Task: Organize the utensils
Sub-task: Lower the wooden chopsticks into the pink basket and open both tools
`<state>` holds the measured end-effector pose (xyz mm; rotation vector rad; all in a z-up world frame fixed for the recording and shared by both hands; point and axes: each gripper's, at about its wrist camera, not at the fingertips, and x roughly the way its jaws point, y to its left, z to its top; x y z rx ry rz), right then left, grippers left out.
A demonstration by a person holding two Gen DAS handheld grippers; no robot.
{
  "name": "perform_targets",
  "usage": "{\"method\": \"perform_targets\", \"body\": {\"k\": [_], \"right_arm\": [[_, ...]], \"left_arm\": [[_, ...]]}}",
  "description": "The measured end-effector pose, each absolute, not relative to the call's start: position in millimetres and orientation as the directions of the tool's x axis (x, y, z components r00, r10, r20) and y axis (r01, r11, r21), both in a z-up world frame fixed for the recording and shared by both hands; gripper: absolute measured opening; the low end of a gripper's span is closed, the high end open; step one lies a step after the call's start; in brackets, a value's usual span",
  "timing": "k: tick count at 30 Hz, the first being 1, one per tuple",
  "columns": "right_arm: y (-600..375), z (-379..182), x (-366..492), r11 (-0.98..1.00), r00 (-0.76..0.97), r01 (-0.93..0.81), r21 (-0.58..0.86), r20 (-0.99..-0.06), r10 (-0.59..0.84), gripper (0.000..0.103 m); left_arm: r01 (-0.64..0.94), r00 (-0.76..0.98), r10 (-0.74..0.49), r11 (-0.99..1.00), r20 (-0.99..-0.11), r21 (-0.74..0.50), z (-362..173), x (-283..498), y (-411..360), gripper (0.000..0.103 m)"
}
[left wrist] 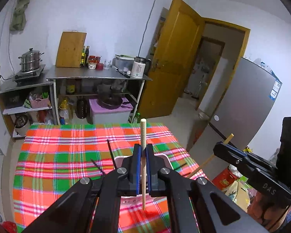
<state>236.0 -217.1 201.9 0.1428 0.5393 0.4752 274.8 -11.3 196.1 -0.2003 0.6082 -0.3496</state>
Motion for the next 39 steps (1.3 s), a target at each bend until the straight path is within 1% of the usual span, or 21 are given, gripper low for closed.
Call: {"method": "perform_targets", "body": {"k": [7, 11, 21, 28, 29, 31, 32, 34, 36, 38, 39], "right_arm": [[-213.5, 196.3, 257.8, 0.886, 0.761, -0.381, 0.264, -0.455, 0.463, 0.005], [-211.1, 184.0, 266.3, 0.89, 0.756, -0.371, 0.266, -0.47, 0.456, 0.005], [-198.1, 150.3, 283.6, 0.9, 0.731, -0.359, 0.247, -0.525, 0.436, 0.005], [-193.0, 132.2, 290.9, 0.897, 0.677, -0.369, 0.244, -0.59, 0.44, 0.005], [-192.2, 131.0, 290.5, 0.898, 0.676, -0.368, 0.24, -0.594, 0.436, 0.006], [-193.4, 130.4, 288.8, 0.9, 0.679, -0.366, 0.237, -0.594, 0.432, 0.013], [-194.8, 131.5, 287.1, 0.899, 0.68, -0.367, 0.239, -0.59, 0.435, 0.016], [-197.4, 134.0, 284.9, 0.898, 0.685, -0.367, 0.242, -0.582, 0.437, 0.017], [-200.6, 138.6, 282.5, 0.9, 0.694, -0.365, 0.239, -0.574, 0.435, 0.022], [-204.4, 144.8, 278.2, 0.9, 0.706, -0.364, 0.239, -0.56, 0.434, 0.027], [-205.9, 147.1, 276.7, 0.901, 0.71, -0.362, 0.24, -0.556, 0.433, 0.028]], "left_arm": [[0.258, 0.788, -0.352, 0.934, -0.505, -0.249, 190.6, 299.1, -16.6, 0.005], [0.249, 0.783, -0.354, 0.932, -0.512, -0.264, 176.3, 313.0, -16.3, 0.005], [0.237, 0.758, -0.332, 0.942, -0.562, -0.236, 133.0, 331.9, -18.3, 0.005], [0.255, 0.708, -0.35, 0.936, -0.613, -0.241, 113.4, 332.6, -20.3, 0.005], [0.252, 0.704, -0.352, 0.936, -0.617, -0.246, 111.3, 332.2, -19.7, 0.005], [0.252, 0.704, -0.352, 0.936, -0.616, -0.247, 109.7, 328.5, -19.0, 0.005], [0.253, 0.705, -0.353, 0.935, -0.614, -0.248, 109.8, 326.4, -18.7, 0.006], [0.256, 0.707, -0.363, 0.931, -0.607, -0.259, 111.4, 323.3, -16.5, 0.013], [0.25, 0.717, -0.362, 0.931, -0.596, -0.264, 116.0, 319.1, -13.4, 0.024], [0.251, 0.724, -0.367, 0.929, -0.584, -0.273, 120.6, 314.4, -10.6, 0.027], [0.25, 0.728, -0.368, 0.928, -0.579, -0.276, 123.0, 312.0, -9.4, 0.027]]}}
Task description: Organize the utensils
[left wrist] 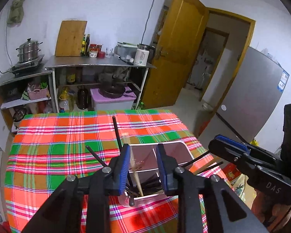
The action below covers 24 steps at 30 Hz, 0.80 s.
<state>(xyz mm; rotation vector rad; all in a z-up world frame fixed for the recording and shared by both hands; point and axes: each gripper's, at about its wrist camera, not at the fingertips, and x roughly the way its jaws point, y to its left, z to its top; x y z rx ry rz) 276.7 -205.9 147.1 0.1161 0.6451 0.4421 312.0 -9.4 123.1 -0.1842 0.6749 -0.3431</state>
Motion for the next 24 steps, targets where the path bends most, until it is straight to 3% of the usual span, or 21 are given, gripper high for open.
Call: {"method": "perform_targets", "body": {"k": [19, 24], "right_arm": [[-243.0, 161.5, 207.3, 0.901, 0.762, -0.351, 0.254, -0.482, 0.433, 0.029], [-248.9, 143.5, 170.6, 0.906, 0.766, -0.35, 0.236, -0.485, 0.422, 0.04]], "left_arm": [[0.283, 0.786, -0.383, 0.921, -0.486, -0.268, 149.3, 211.9, 2.1, 0.029], [0.267, 0.784, -0.369, 0.927, -0.499, -0.265, 125.4, 172.2, -0.1, 0.033]]}}
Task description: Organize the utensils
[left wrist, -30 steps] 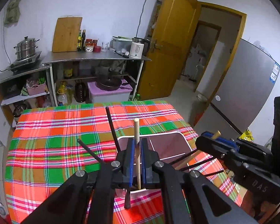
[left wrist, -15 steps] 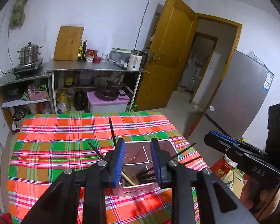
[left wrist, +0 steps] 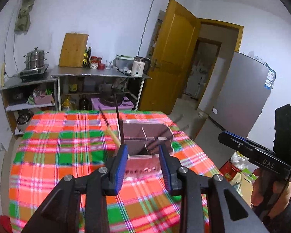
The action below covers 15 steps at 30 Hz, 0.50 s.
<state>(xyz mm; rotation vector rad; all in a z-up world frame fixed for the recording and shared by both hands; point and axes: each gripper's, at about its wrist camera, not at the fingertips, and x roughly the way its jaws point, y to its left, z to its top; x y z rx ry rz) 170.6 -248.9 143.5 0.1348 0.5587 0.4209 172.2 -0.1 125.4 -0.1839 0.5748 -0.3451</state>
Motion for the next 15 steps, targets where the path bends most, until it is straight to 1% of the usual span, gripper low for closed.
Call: {"method": "perform_targets", "body": {"k": [7, 15], "right_arm": [[-245.4, 112.1, 126.3, 0.915, 0.755, -0.349, 0.203, -0.518, 0.402, 0.04], [-233.0, 70.8, 93.5, 0.92, 0.729, -0.346, 0.183, -0.565, 0.387, 0.042]], "left_arm": [[0.215, 0.798, -0.315, 0.945, -0.513, -0.246, 91.7, 128.5, -6.3, 0.033], [0.177, 0.791, -0.257, 0.965, -0.556, -0.195, 52.1, 97.8, -13.4, 0.033]]}}
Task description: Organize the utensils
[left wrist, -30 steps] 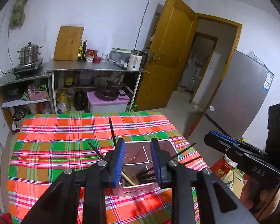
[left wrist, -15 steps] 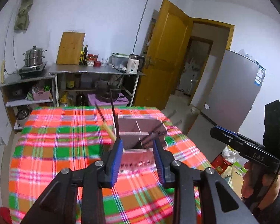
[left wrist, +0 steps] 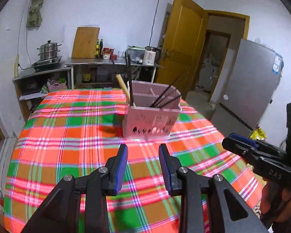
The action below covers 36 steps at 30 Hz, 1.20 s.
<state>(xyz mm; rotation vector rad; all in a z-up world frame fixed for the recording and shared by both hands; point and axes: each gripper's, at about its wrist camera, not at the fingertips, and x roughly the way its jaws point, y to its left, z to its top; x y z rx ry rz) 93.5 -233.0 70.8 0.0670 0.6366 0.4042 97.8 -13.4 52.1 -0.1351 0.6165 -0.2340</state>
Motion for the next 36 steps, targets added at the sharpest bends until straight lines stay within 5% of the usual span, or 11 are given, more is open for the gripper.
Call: {"method": "perform_targets", "body": {"k": [36], "right_arm": [[-229.2, 47.1, 59.4, 0.941, 0.756, -0.307, 0.143, -0.565, 0.332, 0.042]], "left_arm": [[0.161, 0.8, -0.232, 0.971, -0.553, -0.175, 28.9, 61.3, -19.6, 0.033]]}}
